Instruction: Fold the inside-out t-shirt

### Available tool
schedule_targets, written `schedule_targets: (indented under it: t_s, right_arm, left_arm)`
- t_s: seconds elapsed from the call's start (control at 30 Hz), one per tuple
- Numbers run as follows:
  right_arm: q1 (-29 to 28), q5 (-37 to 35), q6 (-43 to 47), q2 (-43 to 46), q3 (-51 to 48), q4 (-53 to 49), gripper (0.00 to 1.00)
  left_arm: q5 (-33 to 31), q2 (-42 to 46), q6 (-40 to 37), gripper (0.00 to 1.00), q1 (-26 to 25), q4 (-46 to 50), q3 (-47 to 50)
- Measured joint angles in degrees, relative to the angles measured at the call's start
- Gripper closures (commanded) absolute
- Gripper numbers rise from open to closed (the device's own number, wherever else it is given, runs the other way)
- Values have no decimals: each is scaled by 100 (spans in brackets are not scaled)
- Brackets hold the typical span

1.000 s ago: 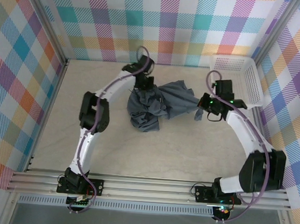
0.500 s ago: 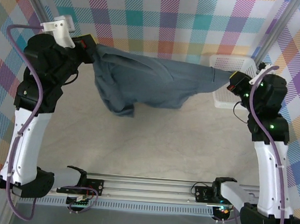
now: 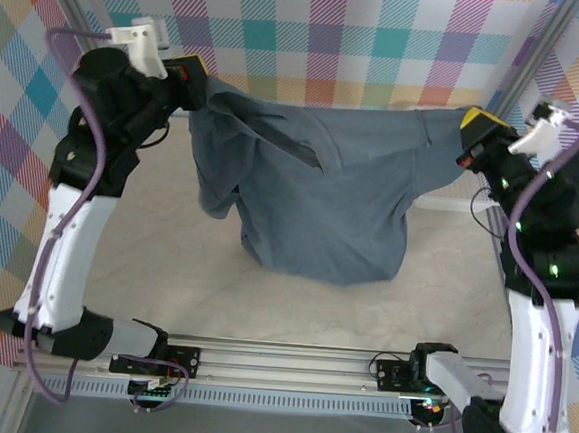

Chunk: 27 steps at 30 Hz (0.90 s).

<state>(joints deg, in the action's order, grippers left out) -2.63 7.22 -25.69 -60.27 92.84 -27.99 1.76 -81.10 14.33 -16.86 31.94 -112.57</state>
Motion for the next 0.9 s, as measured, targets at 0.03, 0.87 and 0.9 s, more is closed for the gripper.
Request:
schedule_targets:
  t_s: [0.03,0.87,0.9]
  right_arm:
    - [0,-76,0,-225,28,-122,100]
    - [-444,59,184,-3292,-2557,-487,22]
    - [-568,-280,275,-3298,-2579,-422,20]
  left_arm:
    - [-31,-201,28,100,68,31,-26]
    - [-446,-2483,-13,20,356,413,2382]
    - [-490,-2538,-33,19,356,415,2389]
